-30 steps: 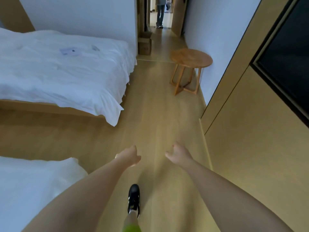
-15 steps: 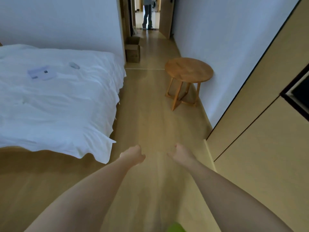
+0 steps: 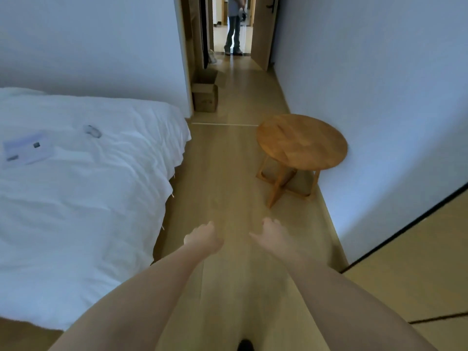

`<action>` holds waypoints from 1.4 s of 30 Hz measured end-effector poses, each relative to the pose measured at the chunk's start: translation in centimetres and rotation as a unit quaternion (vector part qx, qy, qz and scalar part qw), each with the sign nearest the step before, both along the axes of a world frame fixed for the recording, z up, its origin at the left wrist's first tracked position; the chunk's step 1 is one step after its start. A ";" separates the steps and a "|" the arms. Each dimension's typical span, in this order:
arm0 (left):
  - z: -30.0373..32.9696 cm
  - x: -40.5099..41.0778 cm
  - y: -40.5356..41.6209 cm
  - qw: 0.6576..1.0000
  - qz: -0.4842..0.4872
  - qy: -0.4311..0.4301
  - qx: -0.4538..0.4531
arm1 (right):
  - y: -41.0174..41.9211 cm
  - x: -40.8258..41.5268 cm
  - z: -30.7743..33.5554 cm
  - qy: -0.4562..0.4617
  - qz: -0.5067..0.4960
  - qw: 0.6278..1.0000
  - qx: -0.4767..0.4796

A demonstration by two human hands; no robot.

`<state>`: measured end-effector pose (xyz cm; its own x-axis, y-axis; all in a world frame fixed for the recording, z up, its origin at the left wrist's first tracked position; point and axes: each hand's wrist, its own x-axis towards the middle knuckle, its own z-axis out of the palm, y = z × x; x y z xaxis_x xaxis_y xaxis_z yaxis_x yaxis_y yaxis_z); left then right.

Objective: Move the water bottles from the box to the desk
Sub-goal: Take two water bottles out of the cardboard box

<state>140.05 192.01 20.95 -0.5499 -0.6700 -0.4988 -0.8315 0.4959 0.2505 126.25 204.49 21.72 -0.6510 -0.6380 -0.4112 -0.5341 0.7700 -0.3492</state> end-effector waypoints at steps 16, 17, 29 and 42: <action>0.5 -24.0 -36.3 0.999 -0.028 0.045 -0.015 | -35.5 -23.6 -0.1 0.011 0.019 1.000 0.001; 0.9 -25.5 -38.6 0.998 -0.038 0.048 -0.017 | -37.6 -24.8 0.1 0.010 0.014 1.000 0.003; 0.8 -42.6 -59.3 0.996 -0.074 0.046 0.007 | -57.4 -40.9 0.0 -0.005 -0.008 1.000 0.016; 1.8 -65.7 -82.5 0.999 -0.039 0.019 -0.001 | -82.2 -64.5 1.4 -0.016 0.023 0.999 0.022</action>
